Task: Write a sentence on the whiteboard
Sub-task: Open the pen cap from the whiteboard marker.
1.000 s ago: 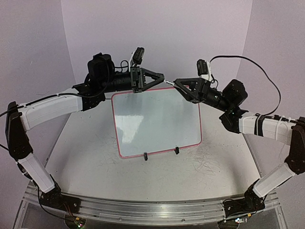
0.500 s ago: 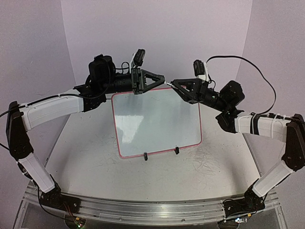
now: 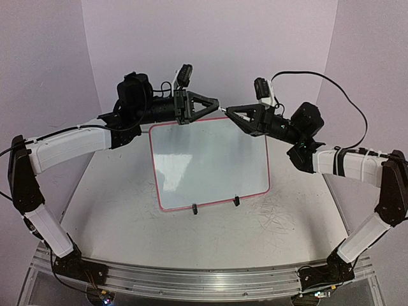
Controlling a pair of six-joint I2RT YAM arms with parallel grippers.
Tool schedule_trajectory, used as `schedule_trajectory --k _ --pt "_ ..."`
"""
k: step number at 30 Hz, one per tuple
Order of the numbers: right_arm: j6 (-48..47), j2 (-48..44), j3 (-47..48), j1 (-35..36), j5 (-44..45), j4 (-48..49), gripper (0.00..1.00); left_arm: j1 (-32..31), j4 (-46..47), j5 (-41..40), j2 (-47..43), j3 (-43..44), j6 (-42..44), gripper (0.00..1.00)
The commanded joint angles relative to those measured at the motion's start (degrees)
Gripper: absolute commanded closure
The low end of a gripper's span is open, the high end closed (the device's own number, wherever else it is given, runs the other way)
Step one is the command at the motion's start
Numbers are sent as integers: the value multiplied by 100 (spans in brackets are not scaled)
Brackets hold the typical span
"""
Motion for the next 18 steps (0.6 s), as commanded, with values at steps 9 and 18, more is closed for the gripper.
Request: schedule_trajectory --k 9,18 --pt "-523 -55 393 99 64 -583 93 -30 198 130 74 -78 -26 100" --pt "-435 -355 184 90 683 -368 100 -23 202 11 -14 -179 -15 100"
